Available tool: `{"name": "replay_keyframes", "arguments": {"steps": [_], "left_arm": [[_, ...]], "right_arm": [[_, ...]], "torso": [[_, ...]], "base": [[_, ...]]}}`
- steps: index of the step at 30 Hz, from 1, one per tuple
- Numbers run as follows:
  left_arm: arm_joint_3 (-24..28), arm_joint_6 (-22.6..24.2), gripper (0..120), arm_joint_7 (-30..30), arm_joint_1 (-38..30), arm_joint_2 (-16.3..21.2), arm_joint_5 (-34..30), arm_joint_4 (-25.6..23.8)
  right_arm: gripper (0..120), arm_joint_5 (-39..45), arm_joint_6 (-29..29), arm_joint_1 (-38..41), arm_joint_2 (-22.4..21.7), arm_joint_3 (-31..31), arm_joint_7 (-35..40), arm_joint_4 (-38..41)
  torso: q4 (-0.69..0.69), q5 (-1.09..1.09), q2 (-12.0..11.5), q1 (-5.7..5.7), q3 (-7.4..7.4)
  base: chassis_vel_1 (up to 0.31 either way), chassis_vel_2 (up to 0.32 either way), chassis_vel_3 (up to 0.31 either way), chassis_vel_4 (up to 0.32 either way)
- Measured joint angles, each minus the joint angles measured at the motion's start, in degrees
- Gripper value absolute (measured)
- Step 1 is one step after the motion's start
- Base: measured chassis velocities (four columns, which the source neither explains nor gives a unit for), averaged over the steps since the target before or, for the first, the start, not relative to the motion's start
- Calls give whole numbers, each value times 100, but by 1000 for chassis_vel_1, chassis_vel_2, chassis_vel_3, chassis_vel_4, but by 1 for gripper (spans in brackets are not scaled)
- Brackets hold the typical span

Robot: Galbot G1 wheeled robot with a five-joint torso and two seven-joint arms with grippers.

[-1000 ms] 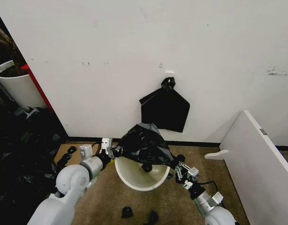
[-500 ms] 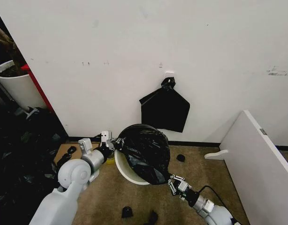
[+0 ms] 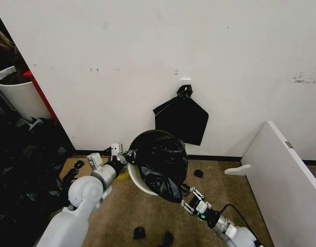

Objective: Place the garbage bag over the trash bin.

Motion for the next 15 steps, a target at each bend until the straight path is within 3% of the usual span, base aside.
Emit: {"name": "replay_keyframes", "arguments": {"steps": [5,9,15], "left_arm": [[-13,-217,1,-34,2,-16,130,200],[-38,-339,1,-51,3,-26,237,389],[1,-380,1,-53,11,-65,322,424]], "right_arm": [[71,426,2,-81,-165,198,-483,120],[88,1140,4,-26,-287,506,-1715,55],[100,1716,7,-19,-258,583,-1931,283]], "torso": [[2,1,0,0,0],[2,0,0,0,0],[1,0,0,0,0]], "base": [[0,0,0,0],[0,0,0,0],[0,0,0,0]]}}
